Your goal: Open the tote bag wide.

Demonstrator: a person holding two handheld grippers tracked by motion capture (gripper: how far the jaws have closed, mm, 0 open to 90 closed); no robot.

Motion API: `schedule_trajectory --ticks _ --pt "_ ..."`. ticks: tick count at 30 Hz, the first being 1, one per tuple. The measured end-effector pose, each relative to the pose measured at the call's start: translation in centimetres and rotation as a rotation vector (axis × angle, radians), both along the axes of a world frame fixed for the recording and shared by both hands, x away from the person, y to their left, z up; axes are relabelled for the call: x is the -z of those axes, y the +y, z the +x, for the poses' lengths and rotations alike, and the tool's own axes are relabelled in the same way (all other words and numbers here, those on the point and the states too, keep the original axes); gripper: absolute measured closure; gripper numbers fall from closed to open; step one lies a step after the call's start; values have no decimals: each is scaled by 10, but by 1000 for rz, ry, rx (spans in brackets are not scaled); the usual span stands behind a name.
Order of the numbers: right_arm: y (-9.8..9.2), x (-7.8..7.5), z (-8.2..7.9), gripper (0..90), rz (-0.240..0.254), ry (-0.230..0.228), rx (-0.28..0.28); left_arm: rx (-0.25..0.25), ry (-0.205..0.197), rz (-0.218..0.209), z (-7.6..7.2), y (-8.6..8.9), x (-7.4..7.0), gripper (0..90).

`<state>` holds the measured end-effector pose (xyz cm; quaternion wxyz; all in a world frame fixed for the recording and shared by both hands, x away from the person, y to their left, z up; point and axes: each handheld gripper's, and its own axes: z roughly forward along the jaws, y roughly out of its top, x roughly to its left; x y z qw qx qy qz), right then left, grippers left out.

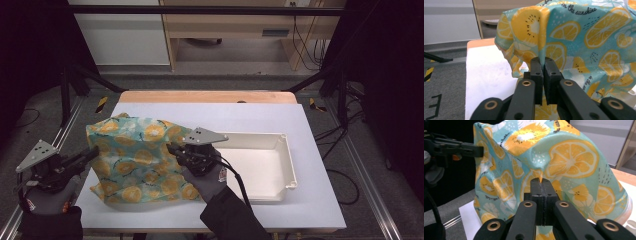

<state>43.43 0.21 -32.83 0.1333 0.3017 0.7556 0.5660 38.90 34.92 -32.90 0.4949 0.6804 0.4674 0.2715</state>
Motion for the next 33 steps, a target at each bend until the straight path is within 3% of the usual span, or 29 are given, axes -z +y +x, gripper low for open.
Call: schedule_trajectory --ticks 7,11,16,33 --pt "2 -11 -17 900 25 -72 -38 3 -13 0 -5 2 -1 900" --pt "6 -12 -23 900 13 -73 -72 1 -25 13 -15 4 0 900" --pt "14 -4 -27 900 -11 -52 -122 -1 -30 29 -27 7 8 900" --pt "25 28 -25 862 -40 20 -137 5 18 34 -28 9 26 900"
